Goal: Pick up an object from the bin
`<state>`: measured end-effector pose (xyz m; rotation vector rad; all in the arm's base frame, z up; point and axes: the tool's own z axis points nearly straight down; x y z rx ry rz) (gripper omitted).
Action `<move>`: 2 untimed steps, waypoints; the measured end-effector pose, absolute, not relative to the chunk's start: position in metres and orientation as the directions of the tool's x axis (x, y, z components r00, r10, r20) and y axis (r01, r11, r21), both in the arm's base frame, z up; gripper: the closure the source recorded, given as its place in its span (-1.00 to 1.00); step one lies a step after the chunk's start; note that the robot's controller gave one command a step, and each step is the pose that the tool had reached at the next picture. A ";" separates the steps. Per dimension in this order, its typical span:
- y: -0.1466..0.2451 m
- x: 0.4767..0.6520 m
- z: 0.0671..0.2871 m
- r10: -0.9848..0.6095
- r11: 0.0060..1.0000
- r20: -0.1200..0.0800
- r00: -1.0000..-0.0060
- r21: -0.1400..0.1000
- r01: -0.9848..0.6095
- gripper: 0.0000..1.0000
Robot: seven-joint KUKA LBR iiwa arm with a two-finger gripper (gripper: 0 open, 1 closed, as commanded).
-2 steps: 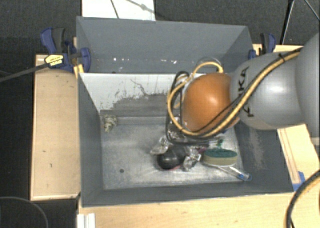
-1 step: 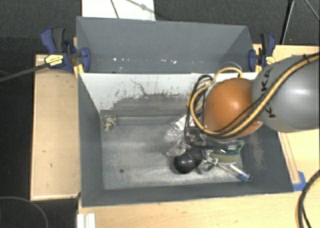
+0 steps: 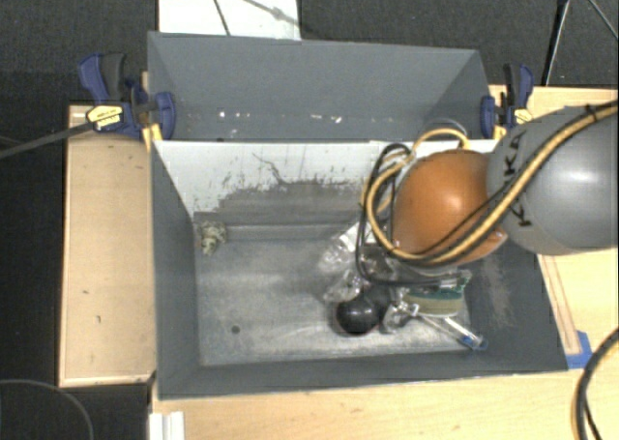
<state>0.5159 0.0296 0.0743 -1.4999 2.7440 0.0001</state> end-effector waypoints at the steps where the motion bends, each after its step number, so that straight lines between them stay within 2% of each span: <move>1: 0.030 0.517 0.082 -0.842 0.539 -0.005 -0.539 -0.003 -0.842 1.00; 2: 0.031 0.517 0.100 -0.841 0.541 -0.005 -0.541 -0.003 -0.841 1.00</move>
Offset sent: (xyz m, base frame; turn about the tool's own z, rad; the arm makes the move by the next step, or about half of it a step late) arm -0.0002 -0.0001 0.0066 0.0000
